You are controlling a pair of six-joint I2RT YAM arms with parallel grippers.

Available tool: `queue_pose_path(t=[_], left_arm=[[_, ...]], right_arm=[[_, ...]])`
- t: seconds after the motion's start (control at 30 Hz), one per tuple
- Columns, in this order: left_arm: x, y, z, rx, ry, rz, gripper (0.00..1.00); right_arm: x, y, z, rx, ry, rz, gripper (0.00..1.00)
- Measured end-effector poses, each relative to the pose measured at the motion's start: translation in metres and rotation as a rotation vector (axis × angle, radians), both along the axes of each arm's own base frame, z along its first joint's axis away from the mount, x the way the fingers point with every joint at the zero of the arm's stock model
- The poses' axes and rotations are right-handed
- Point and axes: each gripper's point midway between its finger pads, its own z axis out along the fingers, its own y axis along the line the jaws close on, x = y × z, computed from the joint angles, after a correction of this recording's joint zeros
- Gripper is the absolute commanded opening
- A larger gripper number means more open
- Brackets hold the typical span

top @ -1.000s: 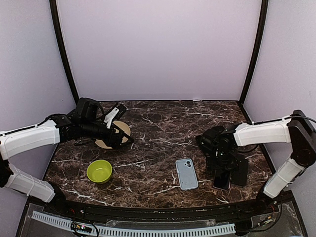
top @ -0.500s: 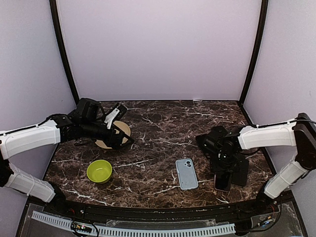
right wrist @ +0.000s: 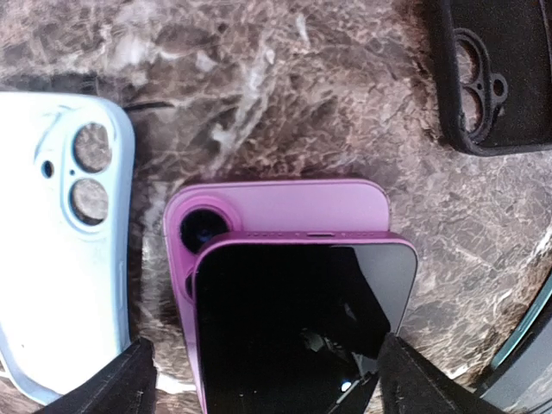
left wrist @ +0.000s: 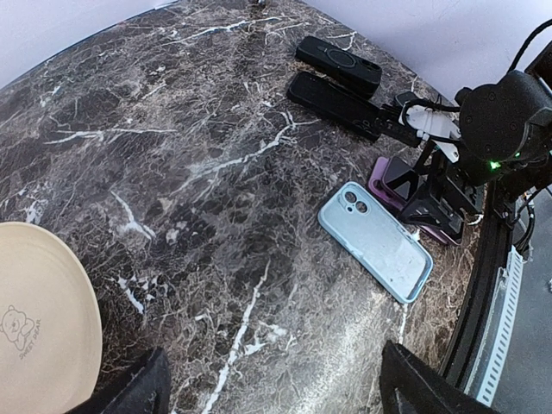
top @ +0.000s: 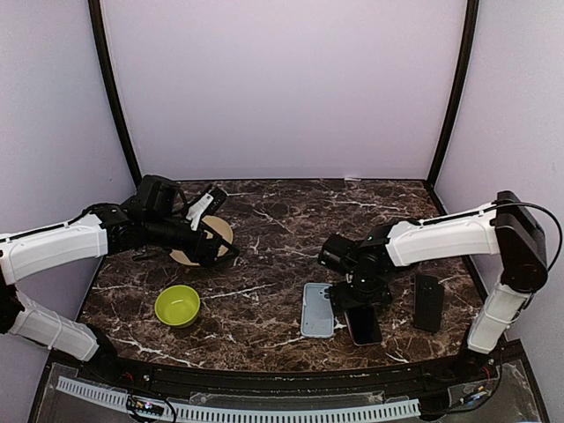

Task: Put the phone into the phone case

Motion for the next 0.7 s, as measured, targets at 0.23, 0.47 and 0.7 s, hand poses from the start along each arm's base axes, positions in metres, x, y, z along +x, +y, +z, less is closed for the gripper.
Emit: queue_pose_path(t=[0.23, 0.47, 0.7], left_arm=[[0.000, 0.000, 0.000, 0.000, 0.000, -0.001, 0.86], [0.000, 0.000, 0.000, 0.001, 0.000, 0.000, 0.86], [0.000, 0.000, 0.000, 0.001, 0.000, -0.001, 0.86]], right_arm=[[0.003, -0.003, 0.015, 0.042, -0.018, -0.017, 0.98], [0.000, -0.022, 0.000, 0.060, 0.045, -0.064, 0.91], [-0.003, -0.019, -0.008, 0.124, 0.066, -0.053, 0.64]])
